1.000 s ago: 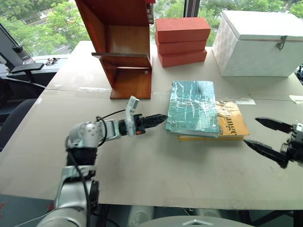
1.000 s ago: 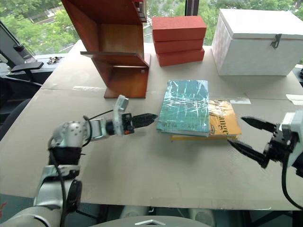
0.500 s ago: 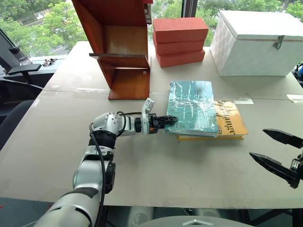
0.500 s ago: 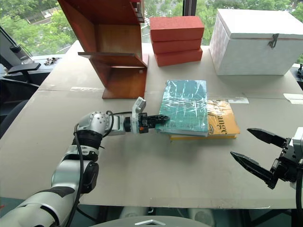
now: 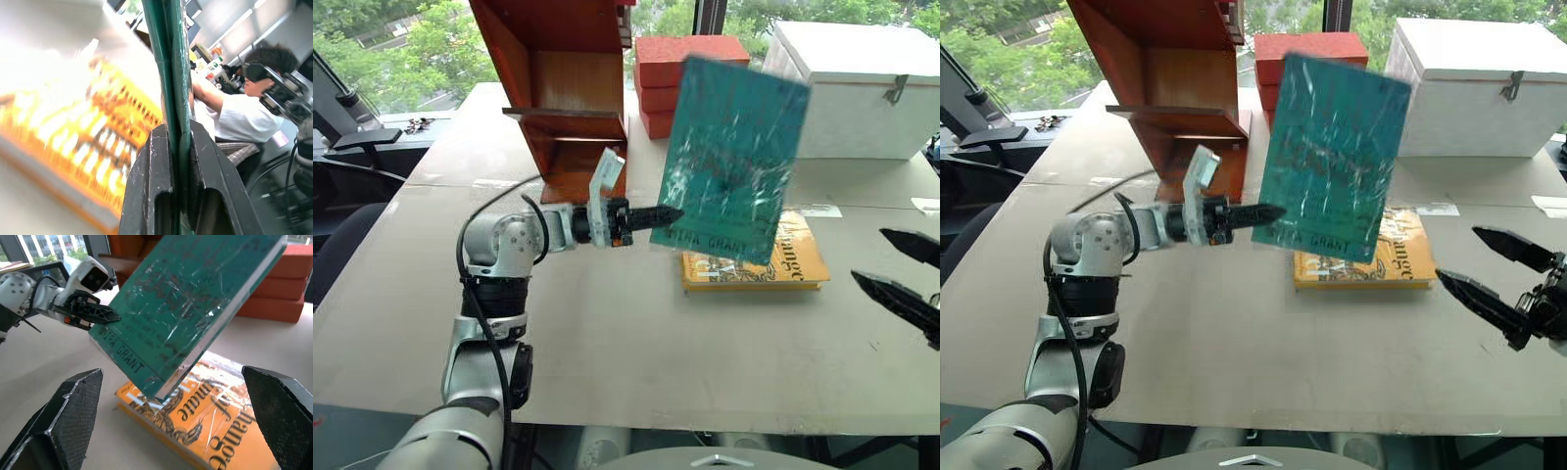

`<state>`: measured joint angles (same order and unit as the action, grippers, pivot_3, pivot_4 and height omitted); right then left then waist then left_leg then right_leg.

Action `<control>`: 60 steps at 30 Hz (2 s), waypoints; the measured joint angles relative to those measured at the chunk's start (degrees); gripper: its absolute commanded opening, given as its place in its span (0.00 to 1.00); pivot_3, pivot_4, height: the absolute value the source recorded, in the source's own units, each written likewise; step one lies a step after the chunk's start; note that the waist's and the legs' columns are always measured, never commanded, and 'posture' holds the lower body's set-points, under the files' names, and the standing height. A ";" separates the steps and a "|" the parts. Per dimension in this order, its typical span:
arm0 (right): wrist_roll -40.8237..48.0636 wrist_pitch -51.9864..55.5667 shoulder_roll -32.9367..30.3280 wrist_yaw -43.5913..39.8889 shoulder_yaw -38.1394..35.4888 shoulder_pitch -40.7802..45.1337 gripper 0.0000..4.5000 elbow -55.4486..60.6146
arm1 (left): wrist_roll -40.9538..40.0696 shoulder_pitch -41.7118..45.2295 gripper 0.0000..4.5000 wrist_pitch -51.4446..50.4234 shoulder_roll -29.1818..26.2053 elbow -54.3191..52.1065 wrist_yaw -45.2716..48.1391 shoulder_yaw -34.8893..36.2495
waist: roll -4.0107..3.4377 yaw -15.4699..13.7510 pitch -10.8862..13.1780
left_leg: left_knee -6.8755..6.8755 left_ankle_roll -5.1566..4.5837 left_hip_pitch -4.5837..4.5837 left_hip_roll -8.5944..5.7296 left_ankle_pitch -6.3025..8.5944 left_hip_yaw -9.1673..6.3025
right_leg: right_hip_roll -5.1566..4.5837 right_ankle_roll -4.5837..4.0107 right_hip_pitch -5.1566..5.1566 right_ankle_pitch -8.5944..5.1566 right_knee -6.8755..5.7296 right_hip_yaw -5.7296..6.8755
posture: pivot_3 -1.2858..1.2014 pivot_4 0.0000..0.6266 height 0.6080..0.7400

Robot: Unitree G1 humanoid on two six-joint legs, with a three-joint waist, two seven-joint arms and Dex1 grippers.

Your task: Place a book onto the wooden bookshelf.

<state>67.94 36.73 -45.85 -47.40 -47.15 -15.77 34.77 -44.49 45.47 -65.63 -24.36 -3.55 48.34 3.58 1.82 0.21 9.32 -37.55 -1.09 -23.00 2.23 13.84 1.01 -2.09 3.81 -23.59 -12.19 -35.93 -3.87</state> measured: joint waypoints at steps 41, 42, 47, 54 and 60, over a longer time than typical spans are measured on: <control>4.25 4.00 -0.64 1.80 19.07 32.41 1.00 -18.37 | 72.75 2.91 0.01 58.83 -35.39 4.28 -4.58 -14.33 | 0.04 0.47 0.25 | 0.11 -0.01 -0.11 0.09 0.00 0.12 | 0.08 0.26 -0.17 0.13 0.00 -0.06 | 0.52 0.24 1.00; 4.24 4.00 -0.61 1.80 19.07 32.32 1.00 -18.37 | 72.86 2.80 0.01 58.66 -35.59 4.02 -4.27 -14.27 | 0.04 0.56 0.25 | 0.11 -0.01 -0.10 0.09 0.00 0.12 | 0.08 0.26 -0.17 0.13 -0.01 -0.06 | 0.52 0.24 1.00; 4.10 4.00 -0.39 1.81 19.07 32.01 1.00 -18.36 | 73.11 2.51 0.26 57.47 -36.06 3.43 -3.05 -13.81 | 0.04 0.92 0.25 | 0.11 -0.01 -0.08 0.10 0.00 0.13 | 0.09 0.26 -0.17 0.13 -0.04 -0.07 | 0.52 0.24 1.00; 3.38 3.89 0.04 1.80 19.08 32.03 1.00 -18.35 | 74.15 0.70 1.00 53.65 -37.09 2.66 -2.92 -11.01 | 0.03 0.52 0.25 | 0.08 -0.01 -0.08 0.11 0.00 0.13 | 0.10 0.26 -0.17 0.13 -0.07 -0.07 | 0.52 0.24 1.00; 2.55 3.85 0.04 1.66 19.07 32.16 1.00 -18.55 | 74.08 -3.37 1.00 52.08 -37.88 -0.84 -4.42 -6.68 | 0.04 0.52 0.25 | 0.08 -0.01 -0.08 0.12 0.00 0.12 | 0.10 0.26 -0.17 0.13 -0.09 -0.06 | 0.52 0.24 1.00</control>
<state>70.49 40.58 -45.82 -45.74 -28.07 16.40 16.22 29.59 42.09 -13.55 -62.23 -4.38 43.92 -3.10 1.86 0.73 9.57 -37.47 -1.10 -23.08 2.34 13.84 1.13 -1.99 4.07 -23.76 -12.05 -36.02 -3.93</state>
